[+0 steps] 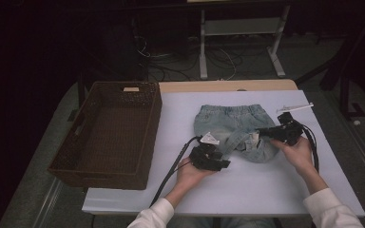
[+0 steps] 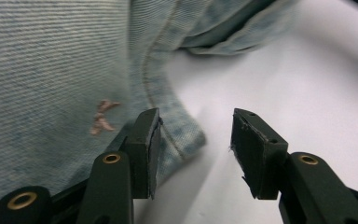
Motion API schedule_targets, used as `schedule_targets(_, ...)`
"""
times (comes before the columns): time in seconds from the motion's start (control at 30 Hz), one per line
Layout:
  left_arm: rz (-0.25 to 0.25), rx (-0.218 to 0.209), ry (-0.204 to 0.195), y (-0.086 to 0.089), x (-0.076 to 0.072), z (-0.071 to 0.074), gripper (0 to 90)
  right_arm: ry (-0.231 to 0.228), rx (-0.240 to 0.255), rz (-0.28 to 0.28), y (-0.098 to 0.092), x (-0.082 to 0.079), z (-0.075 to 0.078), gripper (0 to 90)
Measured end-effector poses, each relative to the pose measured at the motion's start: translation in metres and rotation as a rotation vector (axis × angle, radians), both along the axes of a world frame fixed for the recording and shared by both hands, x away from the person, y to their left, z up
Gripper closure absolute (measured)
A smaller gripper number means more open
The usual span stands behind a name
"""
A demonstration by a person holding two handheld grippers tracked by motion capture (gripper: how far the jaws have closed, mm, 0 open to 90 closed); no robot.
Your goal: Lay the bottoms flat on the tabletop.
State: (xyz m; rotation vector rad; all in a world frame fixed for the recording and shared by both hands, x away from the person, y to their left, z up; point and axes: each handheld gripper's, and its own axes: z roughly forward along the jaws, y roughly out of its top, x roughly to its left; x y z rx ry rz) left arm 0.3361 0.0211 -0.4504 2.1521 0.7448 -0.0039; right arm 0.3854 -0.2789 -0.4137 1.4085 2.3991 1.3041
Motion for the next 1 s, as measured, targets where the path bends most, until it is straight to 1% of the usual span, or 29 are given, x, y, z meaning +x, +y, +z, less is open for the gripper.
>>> schedule_targets(0.07, 0.011, 0.005, -0.012, -0.002, -0.001, -0.001, 52.3, 0.001, -0.001, -0.001, 0.001, 0.0, 0.0, 89.3)
schedule_targets(0.13, 0.024, 0.022, -0.047, -0.005, -0.002, -0.002, 53.7, 0.003, 0.0, -0.001, 0.001, 0.0, 0.0, 89.3)
schedule_targets(0.17, 0.034, 0.031, -0.064, -0.006, -0.003, -0.003, 56.6, 0.002, 0.0, -0.001, 0.001, 0.0, 0.0, 89.3)
schedule_targets(0.2, 0.039, 0.042, -0.087, -0.007, -0.004, -0.004, 60.3, 0.002, 0.0, -0.001, 0.001, 0.0, 0.0, 89.3)
schedule_targets(0.23, 0.038, 0.049, -0.102, -0.008, -0.005, -0.004, 62.5, 0.002, 0.0, -0.001, 0.001, 0.0, 0.0, 89.3)
schedule_targets(0.33, 0.034, 0.058, -0.115, -0.008, -0.005, -0.004, 68.5, -0.001, -0.001, -0.002, 0.001, 0.0, 0.0, 89.3)
schedule_targets(0.43, 0.045, 0.049, -0.099, -0.006, -0.004, -0.003, 76.1, 0.0, 0.001, -0.003, 0.001, 0.0, 0.0, 89.3)
schedule_targets(0.47, 0.057, 0.035, -0.086, -0.005, -0.004, -0.003, 77.7, -0.001, 0.001, -0.002, 0.001, -0.001, 0.0, 89.3)
schedule_targets(0.5, 0.076, 0.005, -0.063, -0.003, -0.004, -0.001, 82.3, 0.0, 0.002, -0.003, 0.001, -0.001, 0.0, 89.3)
schedule_targets(0.53, 0.081, 0.013, -0.044, -0.002, -0.004, 0.001, 83.7, -0.003, 0.004, -0.004, 0.001, -0.002, 0.001, 89.3)
schedule_targets(0.6, 0.069, 0.027, -0.031, 0.003, -0.006, 0.004, 83.9, -0.008, 0.01, 0.0, 0.0, -0.004, 0.003, 89.3)
schedule_targets(0.7, 0.056, 0.027, -0.006, 0.016, -0.01, 0.01, 84.1, -0.015, 0.015, 0.008, 0.002, -0.006, 0.005, 89.3)
schedule_targets(0.9, 0.041, 0.002, 0.007, 0.042, -0.019, 0.03, 84.1, -0.018, 0.042, 0.023, 0.006, -0.013, 0.01, 89.3)
schedule_targets(1.0, 0.04, -0.013, 0.014, 0.056, -0.023, 0.036, 84.1, -0.022, 0.058, 0.045, 0.008, -0.02, 0.012, 89.2)
